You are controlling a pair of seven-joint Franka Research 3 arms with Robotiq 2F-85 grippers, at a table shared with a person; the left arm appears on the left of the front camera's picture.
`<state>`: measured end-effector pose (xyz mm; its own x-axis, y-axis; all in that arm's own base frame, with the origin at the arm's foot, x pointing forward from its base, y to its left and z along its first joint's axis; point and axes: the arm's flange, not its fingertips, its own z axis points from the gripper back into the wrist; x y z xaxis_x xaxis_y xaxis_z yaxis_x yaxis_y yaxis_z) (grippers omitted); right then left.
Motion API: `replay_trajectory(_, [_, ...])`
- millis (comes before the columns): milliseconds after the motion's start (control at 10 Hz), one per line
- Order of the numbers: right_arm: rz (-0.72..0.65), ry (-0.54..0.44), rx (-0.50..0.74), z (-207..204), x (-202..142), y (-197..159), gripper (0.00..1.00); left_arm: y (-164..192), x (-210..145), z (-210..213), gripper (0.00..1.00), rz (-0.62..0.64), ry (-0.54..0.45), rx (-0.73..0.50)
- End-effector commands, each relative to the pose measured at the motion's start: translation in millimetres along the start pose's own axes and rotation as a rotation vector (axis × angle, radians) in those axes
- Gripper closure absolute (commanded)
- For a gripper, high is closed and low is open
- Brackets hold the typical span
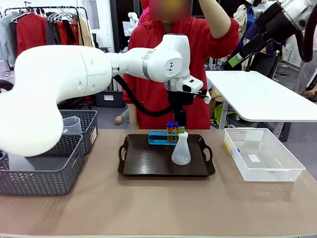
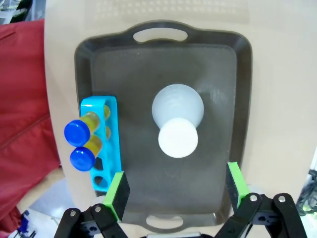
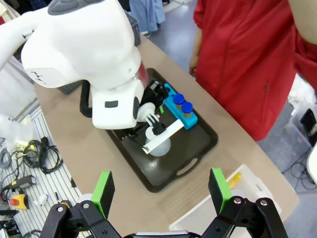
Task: Prepare the laboratory tools.
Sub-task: Pick up one Small flask and place it on the Handle tray, then pick up one Large Measuring Cup and place it on the Handle tray.
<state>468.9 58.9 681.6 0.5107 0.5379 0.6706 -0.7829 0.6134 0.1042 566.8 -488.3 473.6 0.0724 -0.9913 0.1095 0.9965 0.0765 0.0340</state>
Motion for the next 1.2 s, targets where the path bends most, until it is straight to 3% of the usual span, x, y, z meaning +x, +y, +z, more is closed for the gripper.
replay_trajectory(0, [-0.004,-0.009,0.006,0.6,-0.4,0.9,0.00,-28.1,-24.9,4.3,0.00,0.019,-0.027,-0.013])
replay_trajectory(200, [-0.004,-0.009,0.006,0.6,-0.4,0.9,0.00,-34.9,-28.2,10.8,0.00,0.049,-0.038,-0.014])
replay_trajectory(300, [-0.004,-0.009,0.006,0.6,-0.4,0.9,0.00,-9.9,-6.9,9.2,0.00,0.007,-0.010,-0.012])
replay_trajectory(800, [-0.004,-0.009,0.006,0.6,-0.4,0.9,0.00,-15.0,-10.0,3.4,0.00,0.017,-0.008,-0.023])
replay_trajectory(1100, [-0.004,-0.009,0.006,0.6,-0.4,0.9,0.00,-37.8,-68.1,49.8,0.00,0.099,-0.014,-0.029])
